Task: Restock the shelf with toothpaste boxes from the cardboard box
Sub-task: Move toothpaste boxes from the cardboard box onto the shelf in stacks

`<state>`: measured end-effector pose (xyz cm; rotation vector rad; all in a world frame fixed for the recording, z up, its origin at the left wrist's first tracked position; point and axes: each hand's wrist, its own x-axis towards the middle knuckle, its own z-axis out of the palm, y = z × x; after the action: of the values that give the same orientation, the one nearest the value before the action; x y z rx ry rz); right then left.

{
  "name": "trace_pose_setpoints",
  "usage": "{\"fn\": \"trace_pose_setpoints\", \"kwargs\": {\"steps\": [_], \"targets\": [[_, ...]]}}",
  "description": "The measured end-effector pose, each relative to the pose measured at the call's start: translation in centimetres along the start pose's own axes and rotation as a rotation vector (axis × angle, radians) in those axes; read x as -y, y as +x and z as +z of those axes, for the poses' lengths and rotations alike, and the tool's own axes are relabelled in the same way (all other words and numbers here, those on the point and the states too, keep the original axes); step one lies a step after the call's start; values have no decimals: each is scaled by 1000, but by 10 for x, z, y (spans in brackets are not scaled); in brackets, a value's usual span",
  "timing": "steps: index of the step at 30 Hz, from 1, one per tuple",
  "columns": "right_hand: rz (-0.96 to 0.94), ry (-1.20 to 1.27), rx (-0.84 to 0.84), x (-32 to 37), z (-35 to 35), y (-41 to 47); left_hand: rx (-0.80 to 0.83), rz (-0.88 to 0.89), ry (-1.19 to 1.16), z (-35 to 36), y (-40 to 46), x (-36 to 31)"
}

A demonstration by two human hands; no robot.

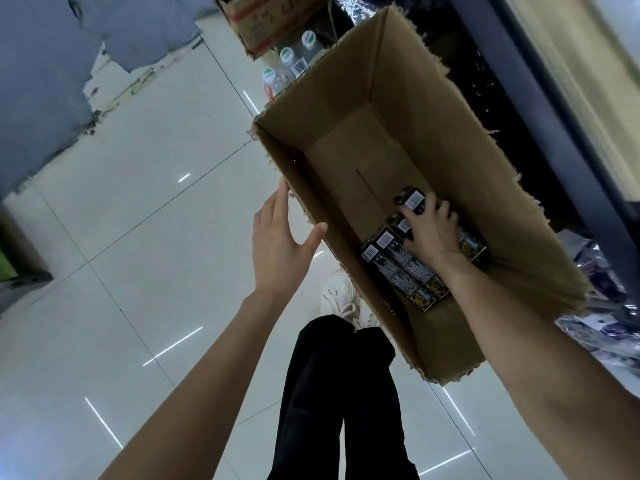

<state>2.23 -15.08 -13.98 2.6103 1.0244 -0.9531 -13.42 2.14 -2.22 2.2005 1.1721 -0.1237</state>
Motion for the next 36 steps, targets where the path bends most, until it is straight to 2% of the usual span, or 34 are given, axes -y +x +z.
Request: {"fn": "trace_pose_setpoints", "kwargs": {"steps": [2, 4, 5, 7, 9, 10, 11, 14, 16, 20, 22, 24, 30, 32, 36], "targets": [[-32, 126, -106, 11, -28, -23, -40, -39, 47, -6, -4, -9], [-29, 299, -306, 18, -65, -57, -108, 2, -29, -18, -12, -28], [-19, 398, -416, 21, -87, -77, -81, 68, -100, -26, -18, -41], [3, 605, -548, 24, -135, -119, 186, 196, -270, -43, -34, -73], [46, 832, -526, 23, -181, -158, 524, 243, -415, -59, -55, -108], [68, 934, -486, 22, -200, -176, 617, 251, -480, -66, -65, -123], [94, 1018, -455, 21, -218, -192, 640, 260, -522, -72, -74, -137], [168, 1217, -386, 23, -260, -242, 514, 272, -507, -102, -100, -174], [156, 1262, -359, 25, -286, -276, 504, 221, -537, -130, -114, -193], [100, 1351, -427, 13, -331, -340, 790, 38, -848, -187, -129, -216], [129, 1365, -462, 3, -343, -365, 854, 58, -814, -206, -137, -226], [156, 1312, -484, -3, -348, -385, 858, 152, -759, -218, -147, -241], [316, 1469, -556, -32, -347, -435, 911, 596, -349, -233, -176, -297], [350, 1487, -595, -53, -343, -454, 959, 629, -303, -229, -190, -313], [381, 1539, -670, -105, -319, -495, 1047, 615, -378, -208, -233, -340]]}}
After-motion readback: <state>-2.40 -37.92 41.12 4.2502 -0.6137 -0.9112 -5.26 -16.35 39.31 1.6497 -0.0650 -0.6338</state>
